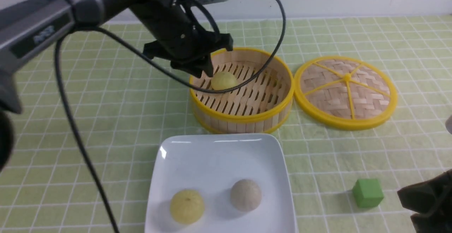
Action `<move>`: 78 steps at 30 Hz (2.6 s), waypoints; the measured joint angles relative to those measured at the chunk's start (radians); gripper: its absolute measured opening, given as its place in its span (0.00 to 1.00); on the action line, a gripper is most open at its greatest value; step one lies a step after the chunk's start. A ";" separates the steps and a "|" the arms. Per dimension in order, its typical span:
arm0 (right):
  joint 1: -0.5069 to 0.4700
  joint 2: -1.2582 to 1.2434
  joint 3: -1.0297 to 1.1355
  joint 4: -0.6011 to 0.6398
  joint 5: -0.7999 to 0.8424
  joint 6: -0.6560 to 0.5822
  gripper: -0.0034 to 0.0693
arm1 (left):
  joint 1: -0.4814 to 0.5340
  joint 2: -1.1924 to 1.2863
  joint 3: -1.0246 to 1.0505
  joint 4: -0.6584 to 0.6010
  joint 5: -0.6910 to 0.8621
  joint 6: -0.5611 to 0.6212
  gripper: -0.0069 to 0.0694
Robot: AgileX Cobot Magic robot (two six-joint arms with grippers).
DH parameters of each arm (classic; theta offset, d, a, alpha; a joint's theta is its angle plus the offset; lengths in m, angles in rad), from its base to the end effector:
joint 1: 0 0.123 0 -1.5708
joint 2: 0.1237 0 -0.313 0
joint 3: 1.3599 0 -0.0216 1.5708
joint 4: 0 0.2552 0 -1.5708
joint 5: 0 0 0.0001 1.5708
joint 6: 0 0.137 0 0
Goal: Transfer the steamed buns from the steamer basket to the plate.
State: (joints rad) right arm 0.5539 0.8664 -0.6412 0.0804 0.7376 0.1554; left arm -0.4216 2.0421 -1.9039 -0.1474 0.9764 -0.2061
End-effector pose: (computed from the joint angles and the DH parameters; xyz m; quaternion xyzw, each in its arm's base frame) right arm 0.1422 0.0966 0.2660 -0.1676 0.9246 0.1515 0.3068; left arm 0.4514 -0.2207 0.2747 0.0801 0.9576 -0.1491 0.2330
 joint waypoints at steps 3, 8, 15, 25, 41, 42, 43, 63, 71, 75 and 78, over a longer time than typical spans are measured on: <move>0.000 0.000 0.001 0.000 -0.010 0.000 0.04 | -0.003 0.116 -0.140 0.007 0.001 -0.014 0.54; 0.000 0.000 0.003 0.000 -0.030 0.000 0.05 | -0.003 0.262 -0.271 0.014 -0.004 -0.016 0.59; 0.000 0.000 0.003 0.000 -0.057 0.003 0.05 | -0.014 0.358 -0.316 0.026 0.017 -0.055 0.22; 0.000 -0.064 0.003 -0.038 -0.017 0.003 0.06 | -0.048 0.118 -0.358 0.132 0.254 -0.007 0.12; -0.006 -0.265 0.003 -0.068 0.128 0.019 0.08 | -0.259 -0.265 0.632 0.111 -0.145 -0.084 0.16; -0.007 -0.274 0.003 -0.068 0.134 0.020 0.08 | -0.259 -0.246 0.646 0.111 -0.170 -0.104 0.17; -0.007 -0.280 0.003 -0.068 0.136 0.020 0.09 | -0.259 -0.246 0.646 0.111 -0.174 -0.104 0.18; -0.007 -0.808 0.279 -0.209 -0.037 0.116 0.07 | -0.259 -0.287 0.626 0.162 -0.176 -0.208 0.77; -0.007 -0.806 0.298 -0.222 -0.164 0.116 0.03 | -0.259 -0.287 0.626 0.178 -0.175 -0.205 0.38; -0.007 -0.806 0.298 -0.224 -0.166 0.116 0.03 | -0.259 -0.287 0.626 0.215 -0.181 -0.205 0.15; -0.007 -0.806 0.299 -0.224 -0.166 0.116 0.03 | -0.259 -0.287 0.626 0.233 -0.186 -0.205 0.09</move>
State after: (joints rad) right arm 0.5468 0.0604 -0.3423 -0.1440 0.5720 0.2709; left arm -0.6802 1.7555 -1.2779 0.0859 0.7900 -0.4114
